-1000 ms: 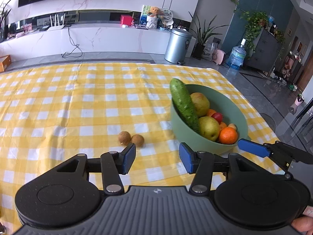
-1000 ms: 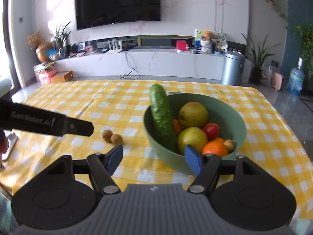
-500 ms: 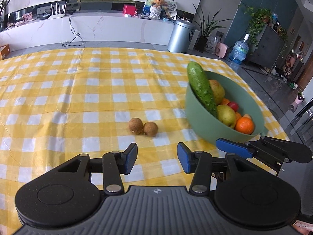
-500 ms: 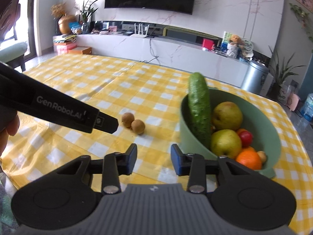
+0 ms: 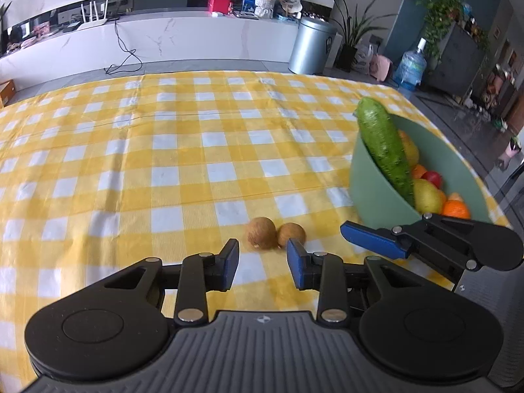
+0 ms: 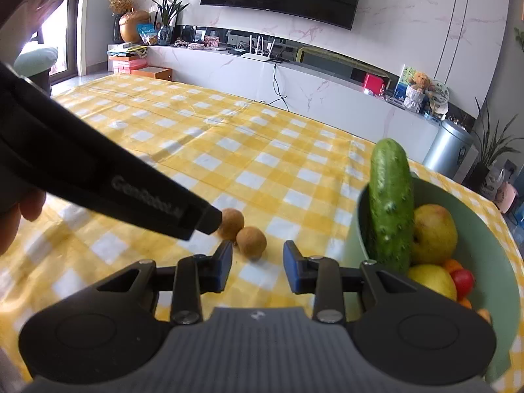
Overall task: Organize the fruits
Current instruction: 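Close the left gripper on a brown fruit while the right gripper grasps the other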
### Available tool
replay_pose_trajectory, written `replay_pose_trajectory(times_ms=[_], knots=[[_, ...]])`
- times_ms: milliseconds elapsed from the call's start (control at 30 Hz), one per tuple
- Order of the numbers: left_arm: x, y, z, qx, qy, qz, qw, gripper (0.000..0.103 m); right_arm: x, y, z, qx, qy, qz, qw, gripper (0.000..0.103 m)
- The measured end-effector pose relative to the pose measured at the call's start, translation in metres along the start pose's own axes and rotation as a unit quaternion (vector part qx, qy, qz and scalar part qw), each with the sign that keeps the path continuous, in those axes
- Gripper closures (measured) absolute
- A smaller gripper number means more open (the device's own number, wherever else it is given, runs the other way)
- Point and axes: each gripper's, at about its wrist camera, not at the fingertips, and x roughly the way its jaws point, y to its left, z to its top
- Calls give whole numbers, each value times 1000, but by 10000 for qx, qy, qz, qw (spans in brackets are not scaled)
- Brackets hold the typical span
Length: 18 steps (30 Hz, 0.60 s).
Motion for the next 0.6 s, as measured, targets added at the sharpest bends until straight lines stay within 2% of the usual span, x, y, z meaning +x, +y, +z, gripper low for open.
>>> replay_pose_trajectory(times_ms=[100,333,600], knots=[[10,3,-2,90,-10,15,10000,66,12,2,2,-70,-3,2,10000,78],[25,13,-6,-170,-65,-228,9996,66,29,-2,-2,3,23,24,10000,78],[29,18,-6,-383,-165,-299,9987,66,41,-9,-7,229,53,214,9995,81]])
